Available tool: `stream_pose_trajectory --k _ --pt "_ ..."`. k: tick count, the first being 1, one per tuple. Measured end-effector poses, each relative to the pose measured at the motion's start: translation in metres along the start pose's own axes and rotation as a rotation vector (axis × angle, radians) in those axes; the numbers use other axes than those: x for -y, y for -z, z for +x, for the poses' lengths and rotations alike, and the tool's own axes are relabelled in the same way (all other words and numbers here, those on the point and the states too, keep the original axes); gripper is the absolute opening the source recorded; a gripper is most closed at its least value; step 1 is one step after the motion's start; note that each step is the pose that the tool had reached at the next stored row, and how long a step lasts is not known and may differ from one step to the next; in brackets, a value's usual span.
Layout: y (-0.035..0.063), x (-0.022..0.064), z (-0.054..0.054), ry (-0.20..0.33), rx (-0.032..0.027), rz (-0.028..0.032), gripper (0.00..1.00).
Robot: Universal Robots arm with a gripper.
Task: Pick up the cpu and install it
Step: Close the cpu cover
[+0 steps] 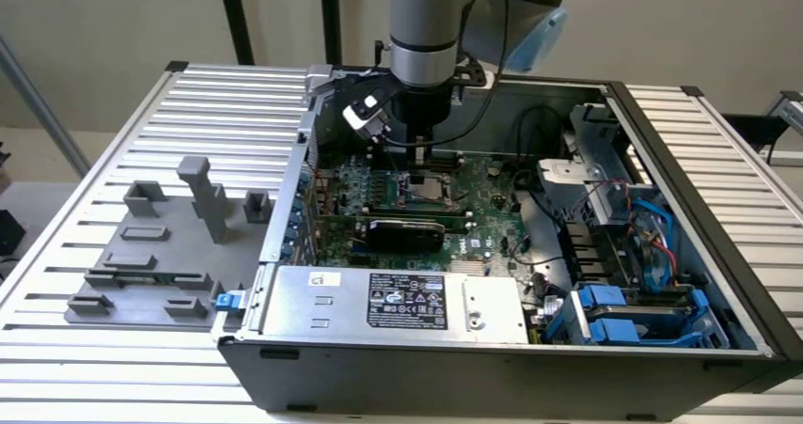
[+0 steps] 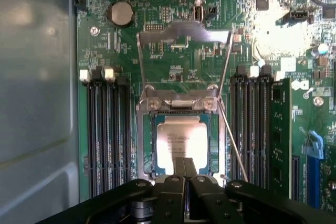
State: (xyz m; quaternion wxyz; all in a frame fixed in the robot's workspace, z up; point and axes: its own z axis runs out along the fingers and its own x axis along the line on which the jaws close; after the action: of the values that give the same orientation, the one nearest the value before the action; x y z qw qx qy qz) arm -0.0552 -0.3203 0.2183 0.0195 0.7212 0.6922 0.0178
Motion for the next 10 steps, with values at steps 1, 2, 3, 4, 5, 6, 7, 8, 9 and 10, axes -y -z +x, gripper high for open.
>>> stream_pose_trajectory --k 1,2,3,4,5,6,7,8,9,10 --pt "0.0018 -0.0049 -0.001 0.000 -0.0008 0.0005 0.11" --pt "0.0042 -0.0096 -0.001 0.000 -0.0015 0.0011 0.11" --pt "0.0077 -0.0141 -0.002 0.000 -0.0021 0.0017 0.11" --pt "0.0119 -0.0188 -0.003 0.000 -0.0028 0.0024 0.11" --pt "0.0161 -0.0232 -0.003 0.000 -0.0032 0.0032 0.11" --pt "0.0203 -0.0278 -0.004 0.000 -0.0038 0.0039 0.11" --pt "0.0246 -0.0325 -0.005 0.000 -0.0041 0.0047 0.11" --pt "0.0290 -0.0373 -0.005 0.000 -0.0047 0.0054 0.11" --pt "0.0331 -0.0419 -0.006 0.000 -0.0050 0.0062 0.11" --pt "0.0376 -0.0470 -0.006 0.000 -0.0057 0.0068 0.11"
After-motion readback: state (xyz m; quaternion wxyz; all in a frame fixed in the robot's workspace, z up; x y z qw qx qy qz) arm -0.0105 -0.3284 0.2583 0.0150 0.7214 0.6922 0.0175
